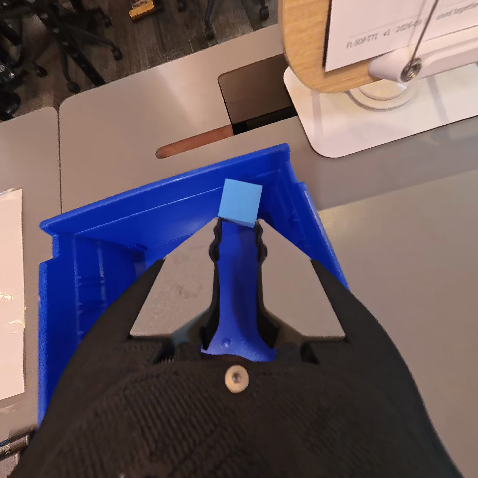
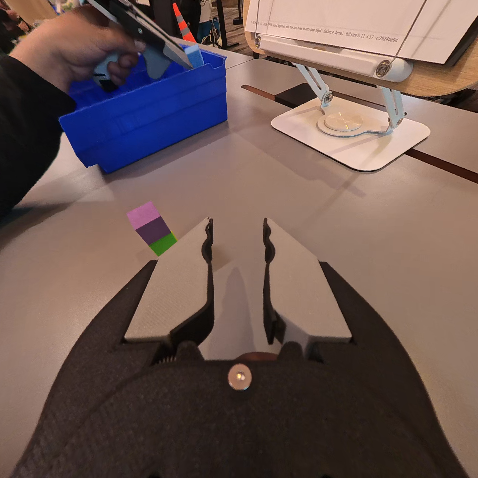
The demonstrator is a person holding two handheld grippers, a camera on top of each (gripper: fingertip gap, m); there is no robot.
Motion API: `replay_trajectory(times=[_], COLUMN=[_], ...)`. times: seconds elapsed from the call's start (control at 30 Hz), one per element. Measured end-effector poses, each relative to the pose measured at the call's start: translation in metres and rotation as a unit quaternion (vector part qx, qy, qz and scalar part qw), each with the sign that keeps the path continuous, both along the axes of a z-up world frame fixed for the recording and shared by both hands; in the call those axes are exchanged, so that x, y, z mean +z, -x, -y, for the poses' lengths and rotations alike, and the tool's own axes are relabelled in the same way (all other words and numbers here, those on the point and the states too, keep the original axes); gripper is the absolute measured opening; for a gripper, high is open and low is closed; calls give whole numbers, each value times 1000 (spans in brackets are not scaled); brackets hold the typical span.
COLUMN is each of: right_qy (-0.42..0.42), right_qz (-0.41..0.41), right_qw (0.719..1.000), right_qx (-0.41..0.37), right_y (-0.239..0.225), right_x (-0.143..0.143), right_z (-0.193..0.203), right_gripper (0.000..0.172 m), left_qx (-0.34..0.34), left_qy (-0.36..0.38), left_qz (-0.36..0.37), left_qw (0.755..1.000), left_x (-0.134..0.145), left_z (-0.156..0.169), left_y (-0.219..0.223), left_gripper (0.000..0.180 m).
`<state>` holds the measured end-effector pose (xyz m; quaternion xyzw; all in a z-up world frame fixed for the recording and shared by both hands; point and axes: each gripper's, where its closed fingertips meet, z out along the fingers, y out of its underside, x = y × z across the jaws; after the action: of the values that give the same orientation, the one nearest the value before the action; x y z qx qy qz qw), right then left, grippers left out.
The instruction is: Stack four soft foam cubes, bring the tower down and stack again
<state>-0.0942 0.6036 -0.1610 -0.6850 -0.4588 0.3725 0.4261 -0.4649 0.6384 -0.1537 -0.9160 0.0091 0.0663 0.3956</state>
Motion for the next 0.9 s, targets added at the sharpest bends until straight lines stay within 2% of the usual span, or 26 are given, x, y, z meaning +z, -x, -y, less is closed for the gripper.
replay_trajectory(times=[0.3,0.5,0.63,0.73,0.9], right_qy=[-2,-7,-14,-17,-9], right_qz=[-6,-24,-36,-46,-65], right_qw=[1000,1000,999,999,997], right_qx=[1,1,4,9,27], right_y=[-1,-5,-8,-9,-7], right_x=[5,17,28,35,44], right_z=[1,2,5,9,19], right_gripper=[36,36,36,36,36], left_qx=[-6,-34,-69,-118,-207], left_qy=[-42,-83,-122,-151,-199], left_qz=[-21,-58,-75,-61,-33], left_qw=[999,994,987,980,957], left_x=[37,74,102,117,110], left_z=[7,16,26,36,65], left_y=[-8,-35,-71,-110,-183], left_gripper=[23,23,23,23,23])
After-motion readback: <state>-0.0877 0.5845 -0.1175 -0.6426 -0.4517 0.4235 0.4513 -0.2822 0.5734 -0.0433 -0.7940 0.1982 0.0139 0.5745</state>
